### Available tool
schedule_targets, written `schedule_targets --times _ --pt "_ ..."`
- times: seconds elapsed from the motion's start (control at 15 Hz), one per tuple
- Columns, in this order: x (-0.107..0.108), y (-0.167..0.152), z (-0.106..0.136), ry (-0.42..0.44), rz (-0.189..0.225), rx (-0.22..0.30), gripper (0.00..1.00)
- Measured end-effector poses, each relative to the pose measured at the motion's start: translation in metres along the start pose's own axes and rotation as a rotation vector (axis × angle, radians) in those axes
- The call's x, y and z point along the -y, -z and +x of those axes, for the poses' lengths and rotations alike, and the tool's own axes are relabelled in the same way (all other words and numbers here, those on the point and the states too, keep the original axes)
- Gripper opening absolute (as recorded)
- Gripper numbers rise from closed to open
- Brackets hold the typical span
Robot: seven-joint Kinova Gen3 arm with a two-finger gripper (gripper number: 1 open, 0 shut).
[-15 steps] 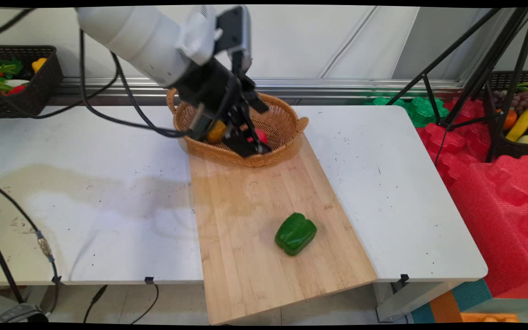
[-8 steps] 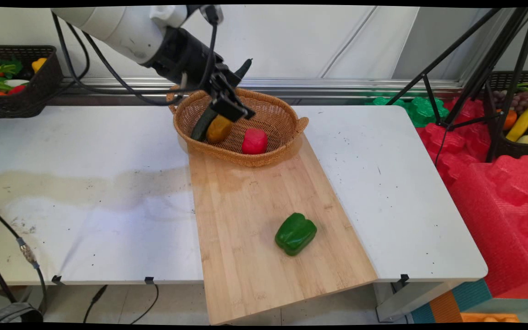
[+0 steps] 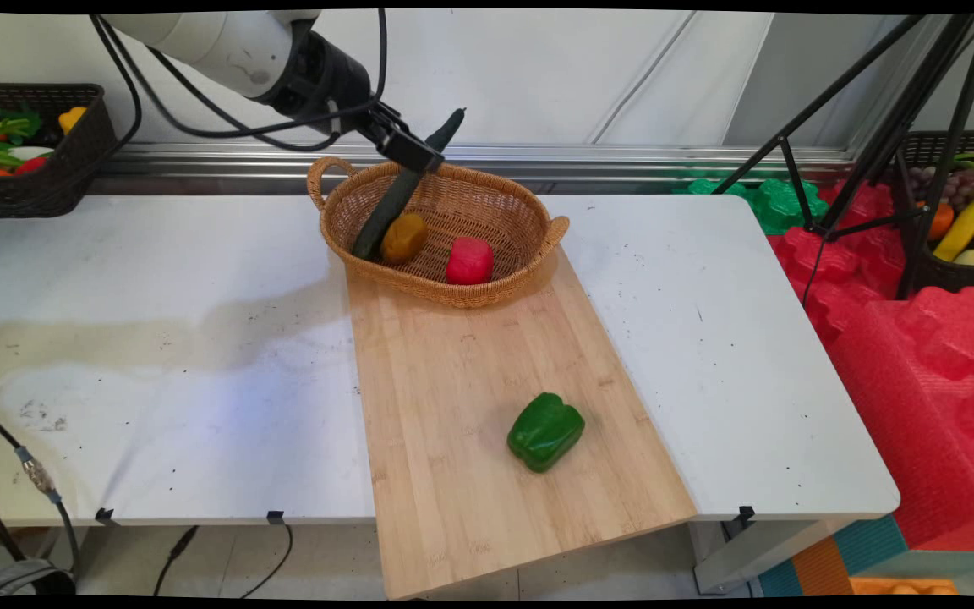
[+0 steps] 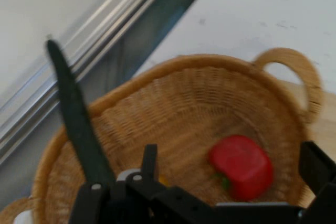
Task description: Pick up the cucumber from the vegetable basket
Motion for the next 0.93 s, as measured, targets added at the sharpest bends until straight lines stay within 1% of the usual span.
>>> schedule_targets --times 0.4,0.47,0.53,0.73,0.93 --pt "0.030 -0.026 -0.004 0.169 0.129 0.007 1.00" --pt "0.036 -0.033 -0.004 0.202 0.156 0.010 1.00" --pt "0.040 -0.038 -0.004 0.223 0.173 0.011 1.00" --pt "0.060 -0.065 -0.004 0.315 0.252 0.032 1.00" --pt "0.072 -0.090 -0.004 0.362 0.297 0.060 1.00"
